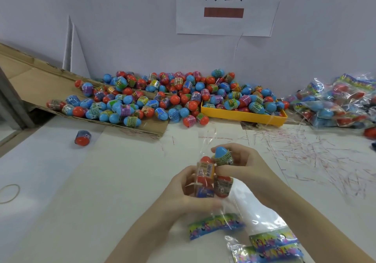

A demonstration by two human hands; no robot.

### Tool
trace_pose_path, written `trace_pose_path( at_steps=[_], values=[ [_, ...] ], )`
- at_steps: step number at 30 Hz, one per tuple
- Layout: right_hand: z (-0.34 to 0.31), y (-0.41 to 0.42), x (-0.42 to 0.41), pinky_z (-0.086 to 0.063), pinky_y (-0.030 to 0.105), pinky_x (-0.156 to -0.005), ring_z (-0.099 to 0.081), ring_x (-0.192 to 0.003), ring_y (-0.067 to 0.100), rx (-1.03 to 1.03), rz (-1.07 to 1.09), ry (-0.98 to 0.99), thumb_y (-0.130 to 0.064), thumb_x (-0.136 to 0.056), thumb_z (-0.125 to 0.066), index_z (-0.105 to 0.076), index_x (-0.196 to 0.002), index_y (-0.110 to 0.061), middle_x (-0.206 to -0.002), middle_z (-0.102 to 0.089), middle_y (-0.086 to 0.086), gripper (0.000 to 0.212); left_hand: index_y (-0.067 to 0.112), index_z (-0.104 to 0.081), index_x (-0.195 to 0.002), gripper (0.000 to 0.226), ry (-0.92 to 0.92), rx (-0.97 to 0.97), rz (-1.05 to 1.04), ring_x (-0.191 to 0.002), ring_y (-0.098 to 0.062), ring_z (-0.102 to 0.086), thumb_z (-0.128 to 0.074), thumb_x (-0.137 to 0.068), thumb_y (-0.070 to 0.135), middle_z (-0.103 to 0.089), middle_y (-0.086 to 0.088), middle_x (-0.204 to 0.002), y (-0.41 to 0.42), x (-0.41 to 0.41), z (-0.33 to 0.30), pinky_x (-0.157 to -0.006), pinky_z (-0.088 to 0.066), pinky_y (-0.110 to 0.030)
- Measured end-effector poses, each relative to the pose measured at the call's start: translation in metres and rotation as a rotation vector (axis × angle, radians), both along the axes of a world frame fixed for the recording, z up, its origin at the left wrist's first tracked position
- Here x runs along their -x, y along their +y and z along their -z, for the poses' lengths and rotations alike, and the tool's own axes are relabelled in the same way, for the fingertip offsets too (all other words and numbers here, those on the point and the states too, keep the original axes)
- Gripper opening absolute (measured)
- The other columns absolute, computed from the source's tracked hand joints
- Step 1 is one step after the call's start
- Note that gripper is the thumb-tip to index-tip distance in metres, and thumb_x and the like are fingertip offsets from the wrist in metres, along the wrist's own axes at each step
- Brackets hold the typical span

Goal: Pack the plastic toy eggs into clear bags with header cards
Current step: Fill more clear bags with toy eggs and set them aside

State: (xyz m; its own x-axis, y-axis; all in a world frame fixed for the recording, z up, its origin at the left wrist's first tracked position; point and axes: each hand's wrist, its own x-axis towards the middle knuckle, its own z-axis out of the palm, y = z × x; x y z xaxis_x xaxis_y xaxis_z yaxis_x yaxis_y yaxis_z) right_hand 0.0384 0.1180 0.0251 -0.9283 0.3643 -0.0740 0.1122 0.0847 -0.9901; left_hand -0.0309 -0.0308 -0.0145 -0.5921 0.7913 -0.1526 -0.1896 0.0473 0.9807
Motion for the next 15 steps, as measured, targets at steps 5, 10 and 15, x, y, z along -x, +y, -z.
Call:
trace_pose_path(
  at_steps=[5, 10, 15],
  values=[
    [0.0013, 0.0011, 0.0008, -0.052, 0.019, -0.059, -0.062, -0.065, 0.006, 0.058, -0.046, -0.046, 0.025, -0.07, -0.054, -0.065, -0.093, -0.011, -0.082, -0.064, 0.007, 0.044, 0.013, -0.064, -0.095, 0.05, 0.075, -0.003, -0.07, -0.08, -0.01, -0.065, -0.076, -0.047, 0.009, -0.068, -0.011, -0.093, 0.0037, -0.0034, -0.0028, -0.064, -0.053, -0.021],
    [-0.0036, 0.0032, 0.0028, -0.052, 0.021, -0.057, -0.061, -0.069, 0.014, 0.147, -0.117, -0.105, 0.032, -0.068, -0.047, -0.062, -0.093, -0.011, -0.083, -0.062, 0.01, 0.051, 0.017, -0.063, -0.1, 0.055, 0.137, -0.02, -0.077, -0.09, -0.012, -0.065, -0.079, -0.048, 0.021, -0.069, -0.004, -0.097, 0.0042, -0.0067, -0.002, -0.083, -0.053, -0.026],
    [-0.0036, 0.0044, -0.0043, -0.054, 0.024, -0.064, -0.065, -0.074, 0.018, 0.231, -0.181, -0.041, 0.025, -0.056, -0.064, -0.061, -0.102, -0.01, -0.088, -0.067, 0.007, 0.058, 0.02, -0.065, -0.094, 0.049, 0.066, -0.076, -0.181, -0.082, -0.01, -0.068, -0.086, -0.054, 0.036, -0.072, 0.002, -0.086, 0.008, -0.0082, -0.0009, -0.067, -0.053, -0.019]
  ],
)
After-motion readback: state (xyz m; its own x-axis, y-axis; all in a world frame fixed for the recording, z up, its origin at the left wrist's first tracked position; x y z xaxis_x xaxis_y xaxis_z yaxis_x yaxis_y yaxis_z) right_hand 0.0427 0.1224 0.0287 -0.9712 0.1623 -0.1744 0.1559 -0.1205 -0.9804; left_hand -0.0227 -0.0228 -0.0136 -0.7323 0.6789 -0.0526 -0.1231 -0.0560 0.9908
